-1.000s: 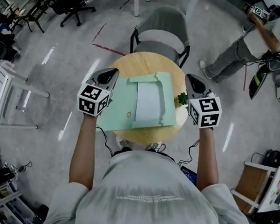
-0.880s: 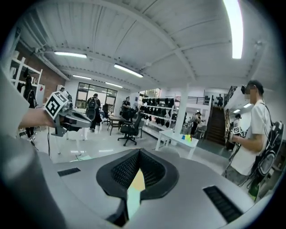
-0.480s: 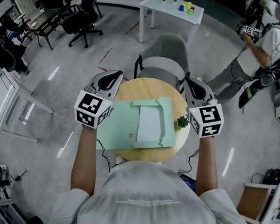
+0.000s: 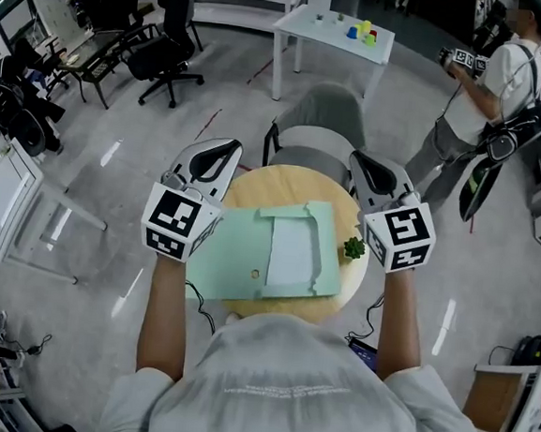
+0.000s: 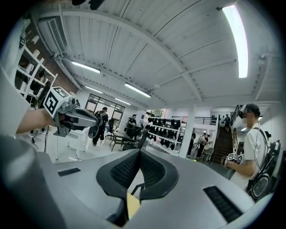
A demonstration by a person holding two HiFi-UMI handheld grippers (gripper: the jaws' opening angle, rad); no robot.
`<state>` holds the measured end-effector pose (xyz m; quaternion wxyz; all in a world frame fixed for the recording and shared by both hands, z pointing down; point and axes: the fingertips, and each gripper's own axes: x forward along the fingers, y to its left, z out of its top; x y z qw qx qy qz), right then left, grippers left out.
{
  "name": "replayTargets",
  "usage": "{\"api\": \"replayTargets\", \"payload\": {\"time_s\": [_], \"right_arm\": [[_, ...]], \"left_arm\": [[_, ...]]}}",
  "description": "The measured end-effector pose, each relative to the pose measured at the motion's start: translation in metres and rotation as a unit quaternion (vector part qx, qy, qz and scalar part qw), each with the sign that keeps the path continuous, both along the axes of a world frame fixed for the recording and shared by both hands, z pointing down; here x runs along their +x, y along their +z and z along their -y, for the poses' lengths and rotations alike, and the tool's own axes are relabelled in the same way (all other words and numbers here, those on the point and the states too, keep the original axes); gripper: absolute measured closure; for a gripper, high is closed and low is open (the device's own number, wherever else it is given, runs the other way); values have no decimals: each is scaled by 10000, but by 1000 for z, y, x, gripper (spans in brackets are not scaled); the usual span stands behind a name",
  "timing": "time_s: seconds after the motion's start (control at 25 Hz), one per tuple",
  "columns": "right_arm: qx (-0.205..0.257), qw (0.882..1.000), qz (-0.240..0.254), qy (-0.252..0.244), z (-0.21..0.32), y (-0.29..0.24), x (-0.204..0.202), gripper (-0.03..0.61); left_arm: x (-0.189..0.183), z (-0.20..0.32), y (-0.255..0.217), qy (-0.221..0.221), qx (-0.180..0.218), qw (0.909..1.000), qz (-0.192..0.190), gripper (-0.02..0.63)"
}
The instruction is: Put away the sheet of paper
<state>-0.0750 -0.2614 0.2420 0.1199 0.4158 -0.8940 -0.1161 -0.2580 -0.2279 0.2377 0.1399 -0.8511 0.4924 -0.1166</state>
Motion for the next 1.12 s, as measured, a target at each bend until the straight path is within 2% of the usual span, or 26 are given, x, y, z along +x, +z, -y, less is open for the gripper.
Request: {"api": "replayTargets", "payload": {"time_s": [0.44, 0.64, 1.12], "right_arm": [[72, 9999, -108, -33, -5, -3, -11, 551], [51, 9997, -237, -92, -9, 1, -15, 551], [-13, 9998, -120, -142, -6, 5, -20, 551]], "left_arm": [[-10, -12, -13, 14, 214, 9998, 63, 592], [-12, -15, -11, -9, 195, 9997, 110, 592], [-16, -16, -4, -33, 108, 9999, 66, 592]]}}
